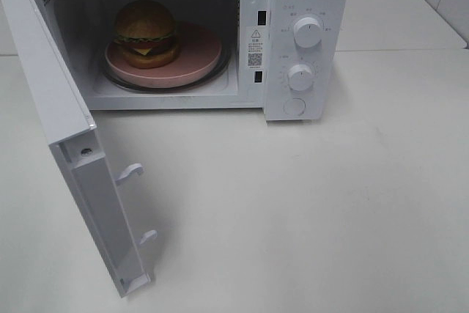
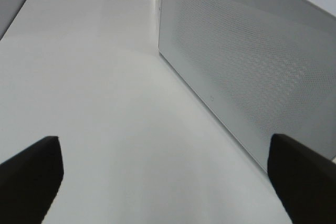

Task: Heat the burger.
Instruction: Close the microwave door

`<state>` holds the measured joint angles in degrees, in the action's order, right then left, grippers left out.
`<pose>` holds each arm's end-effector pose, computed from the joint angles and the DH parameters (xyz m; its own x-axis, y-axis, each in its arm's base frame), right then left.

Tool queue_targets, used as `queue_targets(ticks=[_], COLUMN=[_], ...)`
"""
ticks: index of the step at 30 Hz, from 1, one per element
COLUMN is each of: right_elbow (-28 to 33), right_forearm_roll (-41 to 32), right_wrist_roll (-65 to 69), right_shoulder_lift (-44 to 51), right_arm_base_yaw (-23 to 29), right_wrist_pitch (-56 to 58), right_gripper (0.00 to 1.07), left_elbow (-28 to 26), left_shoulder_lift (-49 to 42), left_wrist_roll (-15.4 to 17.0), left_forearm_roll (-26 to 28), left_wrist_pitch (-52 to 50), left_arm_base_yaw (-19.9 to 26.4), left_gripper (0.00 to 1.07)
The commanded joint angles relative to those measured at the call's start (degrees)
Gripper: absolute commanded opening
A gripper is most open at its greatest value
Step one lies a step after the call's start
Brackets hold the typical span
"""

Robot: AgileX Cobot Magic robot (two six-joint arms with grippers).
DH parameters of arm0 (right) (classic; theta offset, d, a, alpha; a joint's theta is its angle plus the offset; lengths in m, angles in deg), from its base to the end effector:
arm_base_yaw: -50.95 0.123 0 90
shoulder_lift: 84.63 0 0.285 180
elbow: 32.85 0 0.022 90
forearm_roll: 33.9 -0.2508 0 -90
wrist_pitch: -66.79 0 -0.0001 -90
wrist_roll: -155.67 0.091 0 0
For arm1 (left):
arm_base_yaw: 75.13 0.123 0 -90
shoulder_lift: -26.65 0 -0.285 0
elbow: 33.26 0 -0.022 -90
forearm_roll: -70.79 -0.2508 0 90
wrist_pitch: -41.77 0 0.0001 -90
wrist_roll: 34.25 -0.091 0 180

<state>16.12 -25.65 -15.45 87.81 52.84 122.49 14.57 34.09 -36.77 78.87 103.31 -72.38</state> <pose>-0.0013 -0.0108 0.2833 -0.3670 0.0608 -0.9282 0.1044 0.9943 0.0239 -0.0077 -0.0116 0.2804 -0.4481 -0.0449 -0.8928 0.0522 0.9957 -0.0763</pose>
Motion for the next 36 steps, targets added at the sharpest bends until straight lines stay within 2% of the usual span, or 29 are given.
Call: queue_targets(ticks=[1,3,24,29,34,36], right_elbow=[0.17,0.17,0.17,0.17,0.17,0.17], right_forearm_roll=[-0.17,-0.17,-0.17,-0.17,-0.17,-0.17], right_wrist_roll=[-0.06,-0.06,-0.06,-0.06,-0.06,-0.06], right_shoulder_lift=[1.55,1.55,1.55,1.55,1.55,1.55], right_arm_base_yaw=[-0.40,-0.40,-0.40,-0.40,-0.40,-0.40], right_wrist_pitch=[-0.46,-0.46,-0.46,-0.46,-0.46,-0.46], right_gripper=[0.76,0.76,0.76,0.76,0.76,0.76], left_elbow=[-0.06,-0.11,-0.69,-1.89,-1.89,-1.83], left_shoulder_lift=[-0.80,-0.80,1.89,6.02,11.00,14.67], left_wrist_roll=[-0.06,-1.78,-1.49,-1.55,-1.26,-1.26], left_forearm_roll=[0.17,-2.46,-2.86,-3.44,-3.04,-2.98], left_wrist_pitch=[-0.46,-0.29,-0.86,-6.59,-11.80,-15.64], left_arm_base_yaw=[0.00,0.00,0.00,0.00,0.00,0.00], left_gripper=[0.98,0.98,0.98,0.98,0.90,0.76])
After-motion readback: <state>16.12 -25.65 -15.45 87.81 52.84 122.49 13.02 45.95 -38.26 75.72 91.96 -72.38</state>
